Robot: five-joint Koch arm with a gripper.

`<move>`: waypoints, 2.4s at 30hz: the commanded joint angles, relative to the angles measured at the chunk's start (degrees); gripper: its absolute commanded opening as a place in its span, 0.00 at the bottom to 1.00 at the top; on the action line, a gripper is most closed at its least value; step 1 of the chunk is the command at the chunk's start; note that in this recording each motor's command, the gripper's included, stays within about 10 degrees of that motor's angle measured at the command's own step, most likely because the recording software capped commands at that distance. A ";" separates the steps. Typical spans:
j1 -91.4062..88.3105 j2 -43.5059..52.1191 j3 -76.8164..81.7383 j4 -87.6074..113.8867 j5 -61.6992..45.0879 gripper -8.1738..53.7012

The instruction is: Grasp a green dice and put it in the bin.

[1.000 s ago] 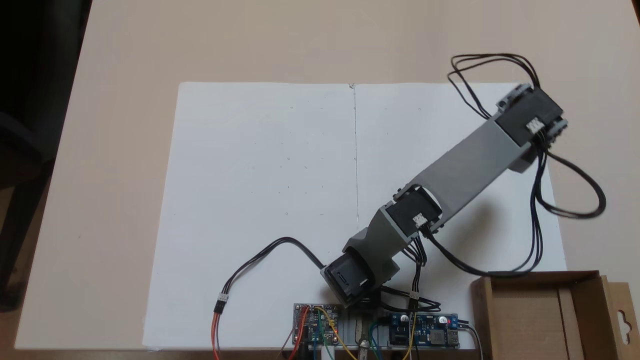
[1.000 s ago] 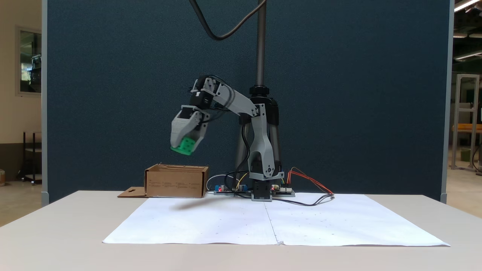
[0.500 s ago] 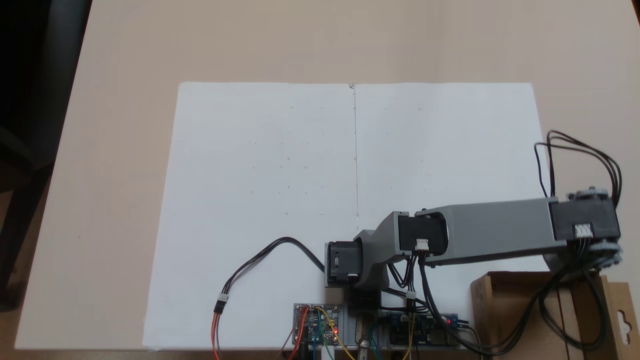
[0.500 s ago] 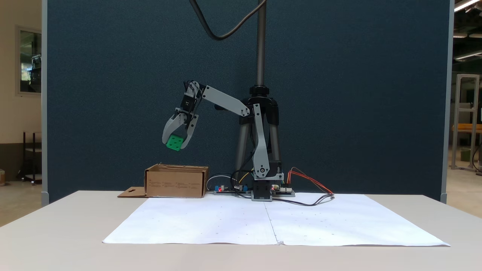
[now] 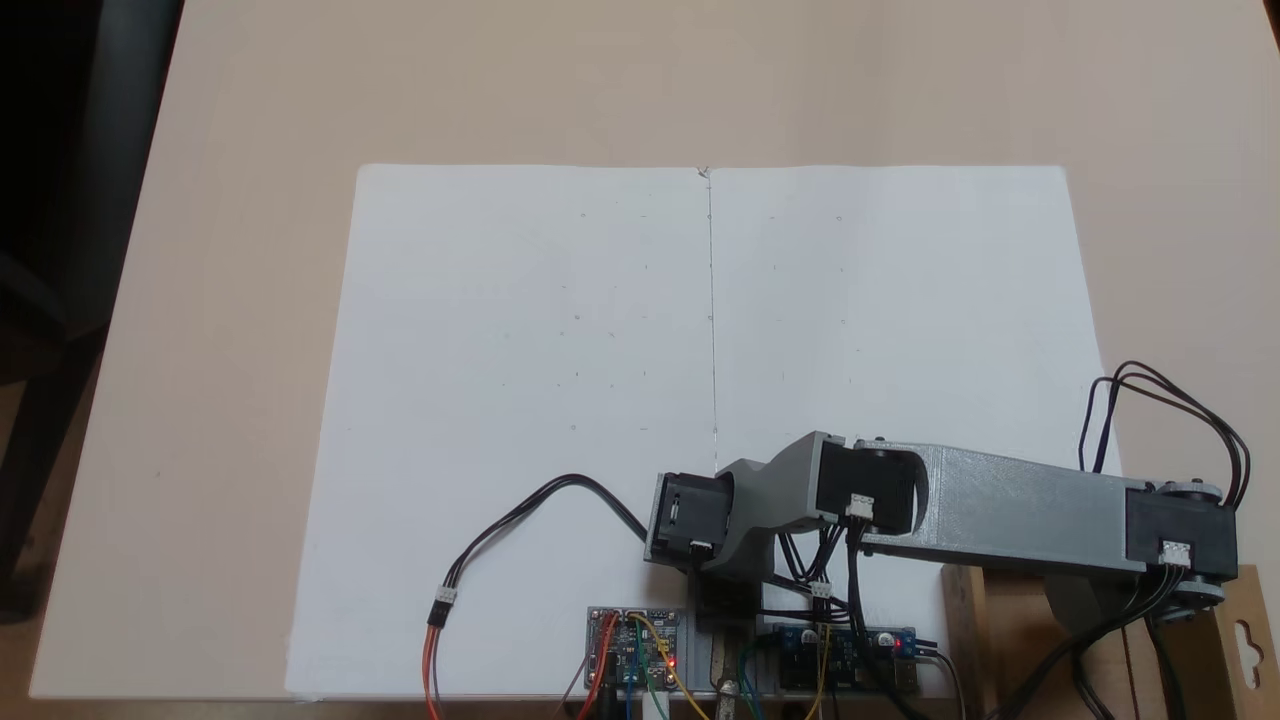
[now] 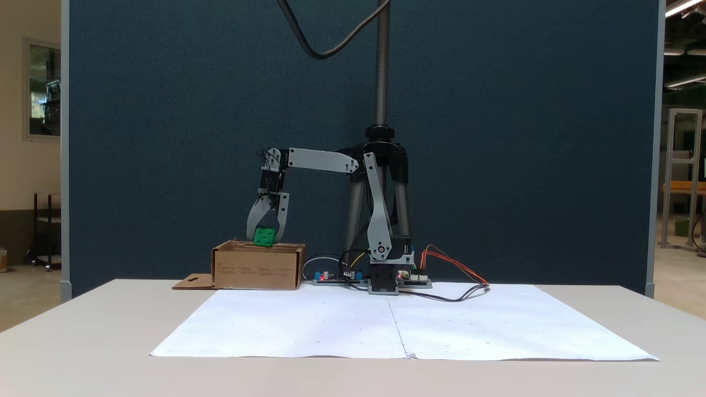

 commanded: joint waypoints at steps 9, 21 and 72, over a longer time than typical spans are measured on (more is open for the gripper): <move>1.41 2.37 0.44 -3.34 0.97 0.72; -9.32 18.28 0.26 -18.37 25.66 0.73; -100.11 47.55 68.47 -67.74 26.72 0.84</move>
